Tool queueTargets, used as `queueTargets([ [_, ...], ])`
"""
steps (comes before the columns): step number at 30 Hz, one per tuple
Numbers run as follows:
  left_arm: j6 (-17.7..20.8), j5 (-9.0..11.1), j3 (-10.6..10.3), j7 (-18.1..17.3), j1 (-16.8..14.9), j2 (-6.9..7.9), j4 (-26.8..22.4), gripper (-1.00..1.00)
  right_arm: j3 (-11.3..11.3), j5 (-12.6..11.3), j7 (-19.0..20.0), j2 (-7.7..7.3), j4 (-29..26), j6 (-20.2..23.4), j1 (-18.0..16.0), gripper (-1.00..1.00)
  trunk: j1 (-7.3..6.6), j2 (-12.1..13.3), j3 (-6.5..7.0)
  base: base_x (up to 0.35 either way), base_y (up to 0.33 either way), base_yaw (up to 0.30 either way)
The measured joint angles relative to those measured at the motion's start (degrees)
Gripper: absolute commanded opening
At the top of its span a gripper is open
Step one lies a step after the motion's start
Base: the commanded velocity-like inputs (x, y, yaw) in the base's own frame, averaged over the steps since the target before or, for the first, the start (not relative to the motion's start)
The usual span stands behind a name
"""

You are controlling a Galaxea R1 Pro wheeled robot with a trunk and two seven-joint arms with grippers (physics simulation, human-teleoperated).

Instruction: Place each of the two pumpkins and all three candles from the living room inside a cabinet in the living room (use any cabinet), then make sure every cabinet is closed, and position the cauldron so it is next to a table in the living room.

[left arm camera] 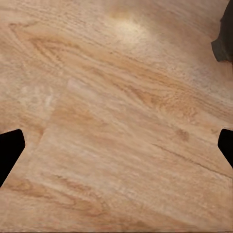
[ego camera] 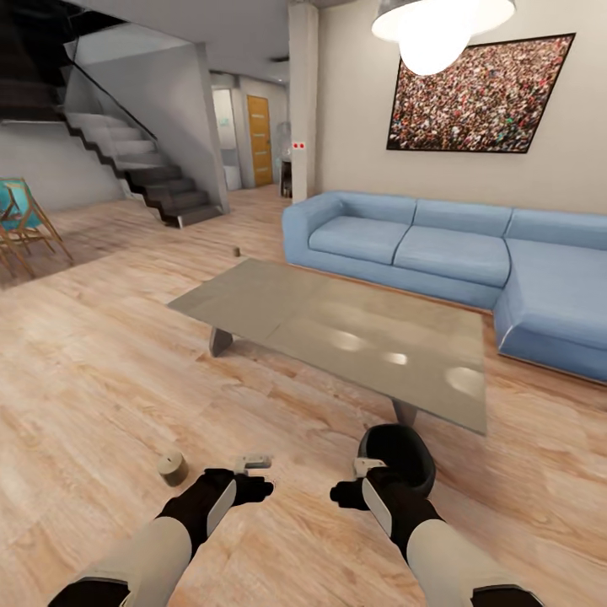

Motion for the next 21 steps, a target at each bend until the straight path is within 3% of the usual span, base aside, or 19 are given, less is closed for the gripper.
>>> queueTargets([
  [7, 0.1, 0.0, 0.1, 0.0, 0.0, 0.04, 0.1, 1.0, 0.1, 0.1, 0.0, 0.11, 0.1, 0.0, 0.0, 1.0, -1.56, 2.8, 1.24, -0.162, 0.0, 0.281],
  [21, 0.1, -0.1, 0.0, 0.0, -0.1, 0.19, 0.2, 1.0, 0.1, 0.2, 0.0, 0.17, 0.3, -1.5, 0.0, 1.0, -4.64, 8.4, 3.75, -0.011, 0.0, 0.289],
])
